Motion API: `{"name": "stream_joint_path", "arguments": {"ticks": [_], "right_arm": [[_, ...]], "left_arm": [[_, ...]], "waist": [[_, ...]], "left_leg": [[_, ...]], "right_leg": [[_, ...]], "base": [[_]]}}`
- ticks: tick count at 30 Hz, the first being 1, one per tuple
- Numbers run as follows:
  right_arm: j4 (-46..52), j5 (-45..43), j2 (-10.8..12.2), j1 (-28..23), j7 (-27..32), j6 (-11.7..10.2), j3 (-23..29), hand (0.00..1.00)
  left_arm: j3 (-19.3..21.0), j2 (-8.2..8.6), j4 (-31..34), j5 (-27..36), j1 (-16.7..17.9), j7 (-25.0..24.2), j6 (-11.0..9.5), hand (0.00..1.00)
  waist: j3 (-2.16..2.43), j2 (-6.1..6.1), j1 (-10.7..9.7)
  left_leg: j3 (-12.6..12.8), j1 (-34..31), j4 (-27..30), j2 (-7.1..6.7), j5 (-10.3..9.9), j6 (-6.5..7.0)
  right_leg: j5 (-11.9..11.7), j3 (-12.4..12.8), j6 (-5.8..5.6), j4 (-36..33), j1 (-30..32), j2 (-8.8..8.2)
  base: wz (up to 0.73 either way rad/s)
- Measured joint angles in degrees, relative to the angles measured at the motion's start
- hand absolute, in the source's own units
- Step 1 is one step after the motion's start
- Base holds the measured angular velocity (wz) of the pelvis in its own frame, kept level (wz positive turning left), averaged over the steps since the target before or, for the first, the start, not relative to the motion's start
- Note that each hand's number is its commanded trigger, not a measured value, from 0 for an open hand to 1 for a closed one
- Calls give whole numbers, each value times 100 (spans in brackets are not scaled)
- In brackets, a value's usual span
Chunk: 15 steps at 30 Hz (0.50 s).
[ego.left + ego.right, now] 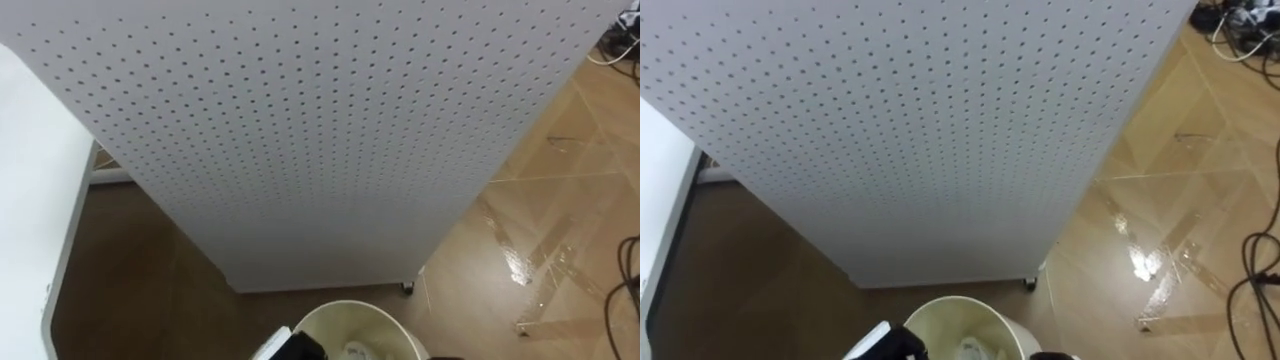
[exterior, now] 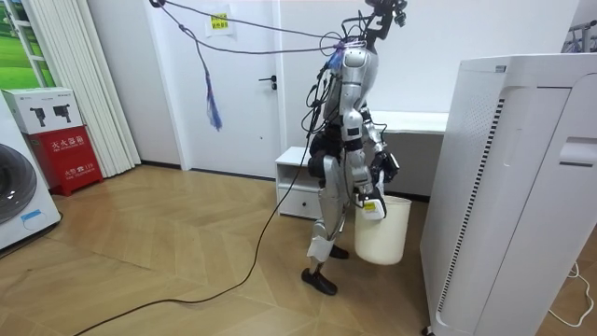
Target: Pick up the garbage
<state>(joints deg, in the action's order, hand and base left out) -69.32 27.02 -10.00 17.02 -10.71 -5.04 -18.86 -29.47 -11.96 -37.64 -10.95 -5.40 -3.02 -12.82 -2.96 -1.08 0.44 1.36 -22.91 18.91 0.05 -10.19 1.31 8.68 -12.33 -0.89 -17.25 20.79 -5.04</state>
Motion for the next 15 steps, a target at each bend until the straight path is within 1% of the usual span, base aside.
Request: {"name": "stream_joint_path", "arguments": {"ticks": [2,4,8,10,12,15], "right_arm": [[-12,1,8,4,8,0,1,100],[-38,1,10,4,11,0,1,100],[-196,21,21,-6,12,-3,-11,100],[-206,22,22,-40,23,-2,-23,100],[-219,21,27,-44,82,-2,-27,100],[-241,20,10,-55,138,-2,-25,100]], "left_arm": [[-2,-1,-69,1,-5,-19,4,0],[-3,2,-76,1,-5,-30,4,0],[-13,-5,-103,-3,-2,-30,3,0],[-11,1,-190,-160,-13,-30,4,0],[-10,25,-298,-334,-22,-30,4,0],[-7,78,-536,-375,-14,-30,4,0]], "waist": [[-26,-42,0],[-38,-66,1],[-33,-87,-6],[-33,-87,-6],[-30,-92,-5],[-23,-80,-3]], "left_leg": [[3,-57,35,5,0,0],[12,-61,36,6,0,0],[41,-102,46,11,7,11],[45,-114,48,9,11,18],[62,-133,49,6,21,23],[88,-131,52,7,27,30]], "right_leg": [[0,-28,0,-31,45,-7],[0,-21,0,-48,61,-7],[0,18,0,-153,165,-10],[0,34,0,-157,183,-9],[-2,64,4,-159,211,-7],[-5,88,9,-168,218,-7]], "base": [[6],[-3],[-4],[-4],[-2],[0]]}}
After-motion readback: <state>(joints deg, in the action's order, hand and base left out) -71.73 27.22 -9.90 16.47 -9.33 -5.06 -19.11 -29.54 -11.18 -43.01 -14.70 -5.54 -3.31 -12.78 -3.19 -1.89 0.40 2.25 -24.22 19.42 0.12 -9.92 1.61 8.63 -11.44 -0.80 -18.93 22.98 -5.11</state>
